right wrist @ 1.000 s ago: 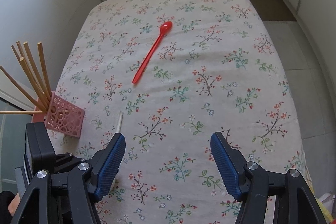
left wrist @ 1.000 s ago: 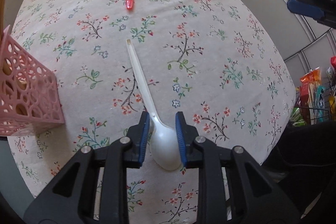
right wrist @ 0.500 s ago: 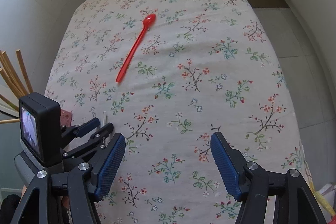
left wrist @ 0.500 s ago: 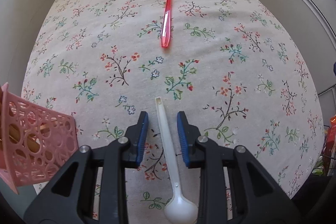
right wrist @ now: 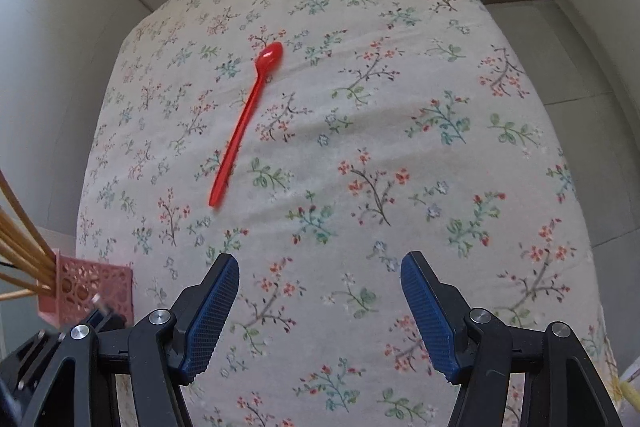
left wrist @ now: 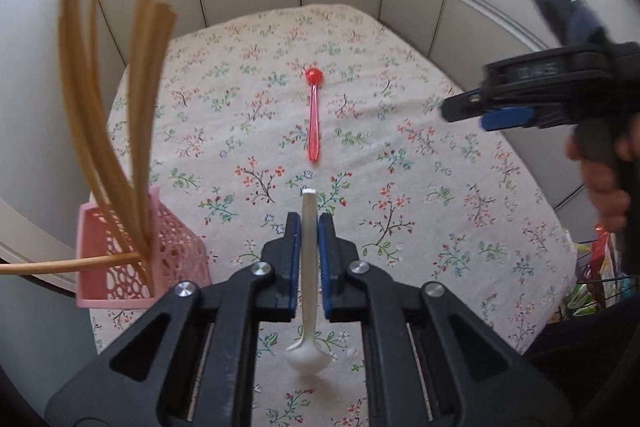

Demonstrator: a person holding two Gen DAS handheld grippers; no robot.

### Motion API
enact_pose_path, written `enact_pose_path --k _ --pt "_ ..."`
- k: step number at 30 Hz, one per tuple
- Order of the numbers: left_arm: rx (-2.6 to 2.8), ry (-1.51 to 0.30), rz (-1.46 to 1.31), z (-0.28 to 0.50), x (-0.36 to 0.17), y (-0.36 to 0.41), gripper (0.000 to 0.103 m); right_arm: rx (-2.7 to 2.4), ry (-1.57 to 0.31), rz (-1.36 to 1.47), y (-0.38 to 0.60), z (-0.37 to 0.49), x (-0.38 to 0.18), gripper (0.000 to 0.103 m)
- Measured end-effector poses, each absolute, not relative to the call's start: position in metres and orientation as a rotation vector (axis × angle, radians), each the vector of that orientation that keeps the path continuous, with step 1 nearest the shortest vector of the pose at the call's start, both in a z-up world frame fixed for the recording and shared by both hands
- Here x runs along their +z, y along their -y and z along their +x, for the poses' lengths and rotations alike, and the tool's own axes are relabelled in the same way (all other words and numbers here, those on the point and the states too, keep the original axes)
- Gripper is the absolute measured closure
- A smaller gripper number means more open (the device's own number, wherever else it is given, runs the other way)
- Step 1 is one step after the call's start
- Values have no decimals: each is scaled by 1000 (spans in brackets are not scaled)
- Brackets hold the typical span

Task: Organize utensils
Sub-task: 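Lift the white spoon with the left tool while the right tool grasps the red spoon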

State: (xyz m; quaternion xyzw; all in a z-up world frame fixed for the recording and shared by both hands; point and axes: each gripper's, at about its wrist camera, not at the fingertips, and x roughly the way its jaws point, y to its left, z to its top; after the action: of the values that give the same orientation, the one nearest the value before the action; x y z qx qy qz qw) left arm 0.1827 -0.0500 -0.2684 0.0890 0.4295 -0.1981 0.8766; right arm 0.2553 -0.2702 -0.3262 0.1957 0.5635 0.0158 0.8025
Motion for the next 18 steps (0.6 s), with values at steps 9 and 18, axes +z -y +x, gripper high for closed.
enact_pose_path --k 9,18 --pt "-472 -706 21 155 -194 0 93 61 -1185 484 254 341 -348 43" --pt "-488 -655 -10 150 -176 -28 93 50 -1203 417 233 435 -390 51"
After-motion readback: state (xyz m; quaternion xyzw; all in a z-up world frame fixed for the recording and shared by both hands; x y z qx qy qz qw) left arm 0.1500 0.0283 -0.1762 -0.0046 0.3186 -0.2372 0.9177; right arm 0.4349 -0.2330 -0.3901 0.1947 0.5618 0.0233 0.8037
